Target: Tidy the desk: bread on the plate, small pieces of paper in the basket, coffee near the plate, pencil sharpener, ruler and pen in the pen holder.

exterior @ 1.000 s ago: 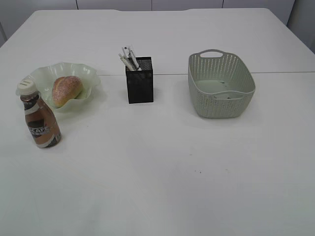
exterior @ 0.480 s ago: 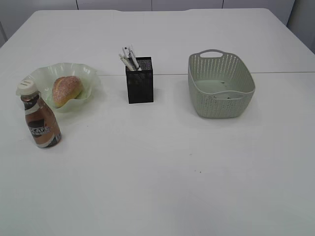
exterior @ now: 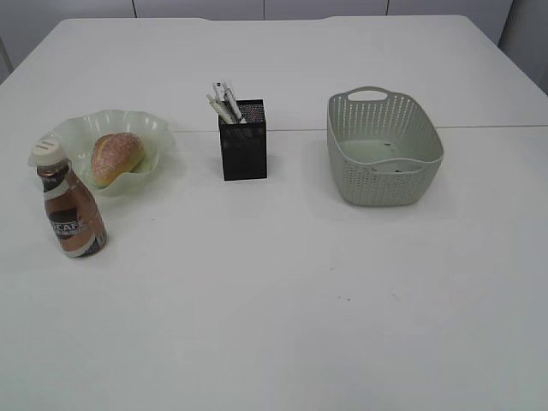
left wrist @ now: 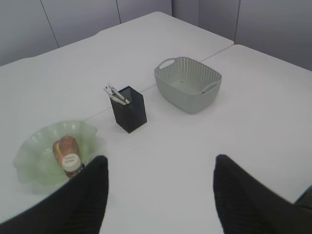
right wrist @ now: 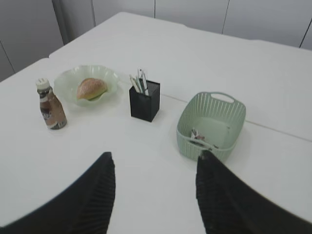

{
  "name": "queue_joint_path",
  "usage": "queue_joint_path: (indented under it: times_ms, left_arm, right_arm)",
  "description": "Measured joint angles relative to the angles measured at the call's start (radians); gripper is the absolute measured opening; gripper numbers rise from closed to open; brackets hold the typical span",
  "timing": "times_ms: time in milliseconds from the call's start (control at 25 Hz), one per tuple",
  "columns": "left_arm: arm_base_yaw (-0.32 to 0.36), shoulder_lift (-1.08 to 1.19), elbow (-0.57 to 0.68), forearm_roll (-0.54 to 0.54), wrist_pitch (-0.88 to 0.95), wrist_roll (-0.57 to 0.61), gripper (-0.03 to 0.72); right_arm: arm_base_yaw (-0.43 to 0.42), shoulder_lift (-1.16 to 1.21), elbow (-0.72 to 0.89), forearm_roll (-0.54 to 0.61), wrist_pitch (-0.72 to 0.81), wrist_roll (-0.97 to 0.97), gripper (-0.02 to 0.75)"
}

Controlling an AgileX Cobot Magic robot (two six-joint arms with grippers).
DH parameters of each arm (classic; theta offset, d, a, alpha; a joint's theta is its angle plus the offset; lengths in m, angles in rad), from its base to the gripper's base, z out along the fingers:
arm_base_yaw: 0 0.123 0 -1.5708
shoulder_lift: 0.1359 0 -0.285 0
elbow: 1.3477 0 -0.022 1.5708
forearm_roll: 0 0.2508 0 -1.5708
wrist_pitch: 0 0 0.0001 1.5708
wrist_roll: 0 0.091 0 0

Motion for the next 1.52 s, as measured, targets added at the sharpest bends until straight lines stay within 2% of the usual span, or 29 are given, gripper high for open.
queue_joint_path:
  times_ms: [120, 320, 520, 720, 1080, 1520]
  left_arm:
    - [0.0, -0.107, 0.127, -0.019, -0.004, 0.004, 0.496]
    - [0.0, -0.259, 0.269, -0.031, -0.004, 0.006, 0.496]
    - [0.0, -0.415, 0.376, -0.034, 0.002, 0.006, 0.494]
    - [0.0, -0.478, 0.471, -0.036, 0.069, 0.006, 0.494]
    - [0.0, -0.485, 0.528, 0.039, 0.112, 0.006, 0.499]
    - [0.0, -0.538, 0.612, 0.016, 0.101, 0.006, 0.5]
  right_arm:
    - [0.0, -0.004, 0.001, 0.0, 0.066, 0.012, 0.392]
    - [0.0, -0.038, 0.039, 0.043, 0.082, -0.11, 0.392]
    - [0.0, -0.174, 0.185, 0.116, 0.025, -0.169, 0.391]
    - [0.0, -0.344, 0.323, 0.161, 0.008, -0.208, 0.391]
    - [0.0, -0.515, 0.466, 0.213, 0.117, -0.208, 0.397]
    - [0.0, -0.621, 0.635, 0.219, 0.115, -0.202, 0.398]
